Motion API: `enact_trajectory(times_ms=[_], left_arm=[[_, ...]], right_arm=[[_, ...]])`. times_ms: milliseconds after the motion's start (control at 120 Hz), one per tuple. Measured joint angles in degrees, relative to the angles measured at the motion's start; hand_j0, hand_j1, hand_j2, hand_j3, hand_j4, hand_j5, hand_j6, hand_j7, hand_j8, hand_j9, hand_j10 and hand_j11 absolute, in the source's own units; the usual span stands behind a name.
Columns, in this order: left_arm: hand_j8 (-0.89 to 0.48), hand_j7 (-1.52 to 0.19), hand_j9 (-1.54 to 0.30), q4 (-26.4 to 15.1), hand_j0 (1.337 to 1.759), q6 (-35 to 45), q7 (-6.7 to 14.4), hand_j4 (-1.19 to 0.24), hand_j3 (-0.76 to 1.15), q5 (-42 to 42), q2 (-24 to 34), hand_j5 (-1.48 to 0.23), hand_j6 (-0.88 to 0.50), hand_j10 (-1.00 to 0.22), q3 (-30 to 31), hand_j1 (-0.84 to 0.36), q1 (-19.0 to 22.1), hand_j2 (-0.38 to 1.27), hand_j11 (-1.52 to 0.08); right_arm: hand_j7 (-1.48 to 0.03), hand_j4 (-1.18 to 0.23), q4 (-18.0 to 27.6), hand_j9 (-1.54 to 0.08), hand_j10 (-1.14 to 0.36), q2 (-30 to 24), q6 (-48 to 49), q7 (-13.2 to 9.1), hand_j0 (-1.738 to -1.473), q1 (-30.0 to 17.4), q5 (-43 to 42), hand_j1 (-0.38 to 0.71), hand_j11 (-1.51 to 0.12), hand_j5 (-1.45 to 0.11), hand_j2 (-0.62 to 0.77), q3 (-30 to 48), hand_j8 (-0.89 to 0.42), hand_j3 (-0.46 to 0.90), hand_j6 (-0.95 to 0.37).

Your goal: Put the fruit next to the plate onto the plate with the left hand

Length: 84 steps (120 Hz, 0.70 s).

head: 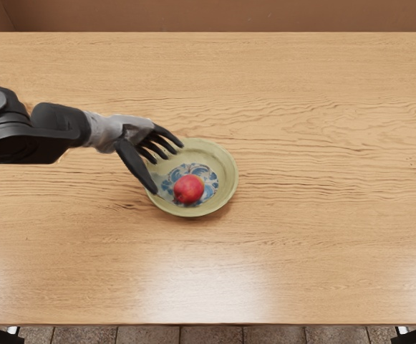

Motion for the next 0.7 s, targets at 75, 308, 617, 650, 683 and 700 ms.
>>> enact_trajectory(times_ms=[75,308,617,650,683,700], left_arm=[[-0.26,-0.35,-0.36,-0.1,1.657,-8.1,0.0,-0.27,0.00,-5.3,6.4,-0.35,-0.26,-0.27,-10.1,0.03,7.0,0.06,-0.36],[-0.25,-0.34,-0.34,11.4,1.658,-17.1,0.0,-0.26,0.00,-25.6,13.8,-0.34,-0.25,-0.26,-28.3,0.04,19.7,0.05,-0.34],[-0.25,-0.33,-0.33,28.5,1.658,-18.2,0.0,-0.25,0.00,-32.4,13.7,-0.33,-0.25,-0.25,-27.3,0.05,21.4,0.05,-0.33],[-0.25,-0.33,-0.33,28.7,1.658,-18.2,0.0,-0.25,0.00,-32.5,13.6,-0.33,-0.25,-0.25,-26.7,0.05,21.4,0.05,-0.33],[-0.25,-0.32,-0.32,28.9,1.658,-18.2,0.0,-0.25,0.00,-32.5,12.9,-0.32,-0.25,-0.25,-25.9,0.05,21.2,0.05,-0.33],[-0.25,-0.32,-0.32,29.0,1.658,-18.2,0.0,-0.25,0.00,-32.5,12.7,-0.32,-0.25,-0.25,-25.5,0.05,21.0,0.05,-0.32]], right_arm=[[-0.05,-0.04,0.0,-0.05,-0.03,0.0,0.0,0.0,-1.658,0.0,0.0,-0.31,-0.05,-0.05,-0.01,0.0,-0.04,0.00,-0.04],[-0.05,-0.04,0.0,-0.05,-0.03,0.0,0.0,0.0,-1.658,0.0,0.0,-0.31,-0.05,-0.05,-0.01,0.0,-0.04,0.00,-0.04],[-0.05,-0.04,0.1,-0.05,-0.03,0.0,-0.1,0.0,-1.658,0.0,0.0,-0.31,-0.05,-0.05,-0.01,0.0,-0.04,0.00,-0.04],[-0.05,-0.04,0.1,-0.05,-0.03,0.0,-0.1,0.0,-1.658,0.0,0.0,-0.31,-0.05,-0.05,-0.01,0.0,-0.04,0.00,-0.04],[-0.05,-0.04,0.1,-0.05,-0.03,0.0,-0.1,0.0,-1.658,0.0,0.0,-0.31,-0.05,-0.05,-0.01,0.0,-0.04,0.00,-0.04],[-0.05,-0.04,0.1,-0.05,-0.03,0.0,-0.1,0.0,-1.658,0.0,0.0,-0.31,-0.05,-0.05,-0.01,0.0,-0.04,0.00,-0.04]])
